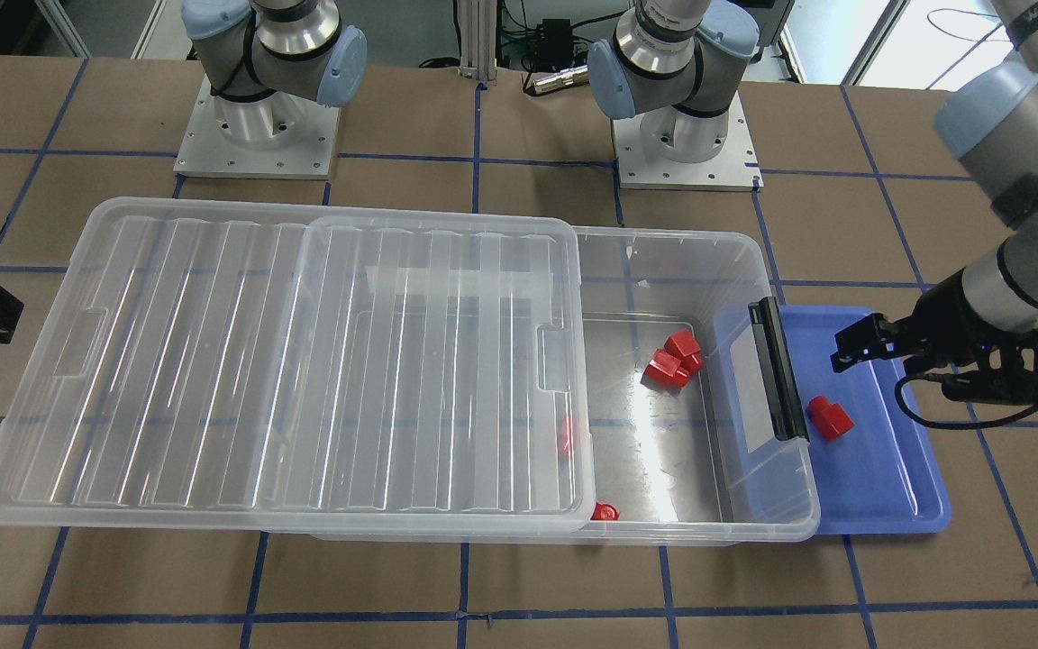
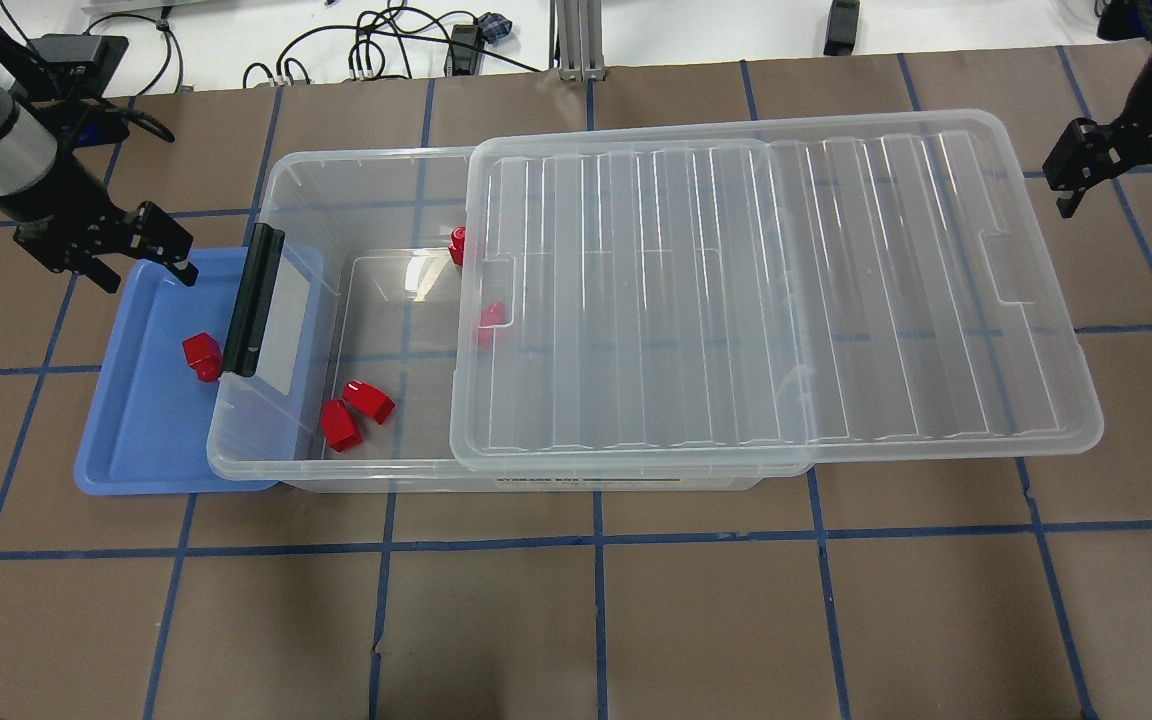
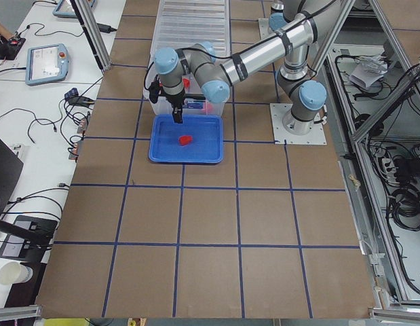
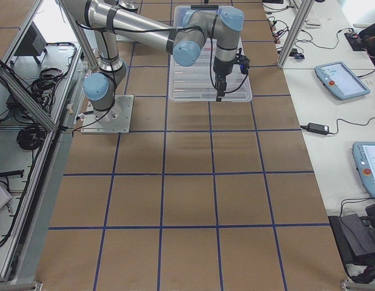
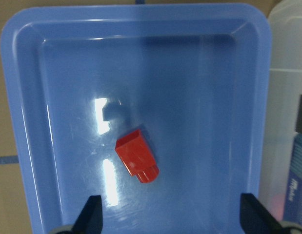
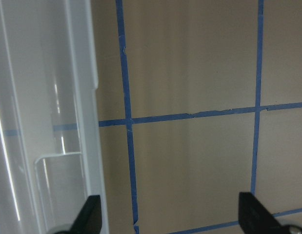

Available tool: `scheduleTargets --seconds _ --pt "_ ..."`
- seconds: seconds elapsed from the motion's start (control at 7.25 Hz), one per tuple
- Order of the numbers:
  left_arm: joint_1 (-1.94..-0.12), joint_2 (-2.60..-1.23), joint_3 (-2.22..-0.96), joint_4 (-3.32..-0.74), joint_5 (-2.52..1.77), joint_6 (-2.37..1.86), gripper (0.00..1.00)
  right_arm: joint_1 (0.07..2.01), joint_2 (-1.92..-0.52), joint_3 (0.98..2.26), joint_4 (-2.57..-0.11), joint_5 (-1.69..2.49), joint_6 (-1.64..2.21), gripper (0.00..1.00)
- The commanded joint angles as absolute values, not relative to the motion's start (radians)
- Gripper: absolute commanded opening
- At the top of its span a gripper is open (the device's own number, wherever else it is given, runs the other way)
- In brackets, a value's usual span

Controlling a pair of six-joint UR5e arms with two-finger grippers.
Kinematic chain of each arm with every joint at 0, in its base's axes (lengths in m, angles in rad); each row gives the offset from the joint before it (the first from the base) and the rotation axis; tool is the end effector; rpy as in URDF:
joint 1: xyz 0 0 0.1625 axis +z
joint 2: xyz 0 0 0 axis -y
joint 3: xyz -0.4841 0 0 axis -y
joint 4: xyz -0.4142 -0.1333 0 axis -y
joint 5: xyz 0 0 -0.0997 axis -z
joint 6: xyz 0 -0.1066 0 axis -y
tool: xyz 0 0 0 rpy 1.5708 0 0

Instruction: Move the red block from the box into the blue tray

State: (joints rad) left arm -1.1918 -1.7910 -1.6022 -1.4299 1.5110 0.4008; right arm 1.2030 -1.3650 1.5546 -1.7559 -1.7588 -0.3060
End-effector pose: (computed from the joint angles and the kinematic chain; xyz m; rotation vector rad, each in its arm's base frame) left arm 0.0901 -0.6037 0.4150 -0.0281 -3.0417 -0.1213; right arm -0.1117 -0.6052 0.4532 -0.0909 -2.9626 -0.0987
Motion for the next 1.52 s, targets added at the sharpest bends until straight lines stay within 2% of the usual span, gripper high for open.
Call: scheduleTargets --seconds 0.0,0.41,1.38 --pt "-1.325 -1.683 -1.533 -1.522 1.514 0.286 1.0 1.149 -1.31 1.555 -1.815 -1.763 -0.352 1.0" --pt "-1.53 -1.547 -1.522 -1.587 1.6 0.146 1.0 1.143 -1.321 1.597 -1.789 -1.752 -0.356 1.0" --pt "-1.525 -1.572 -1.519 -1.583 1.568 0.164 1.0 1.204 -1.338 1.629 -1.787 -1.747 -0.359 1.0"
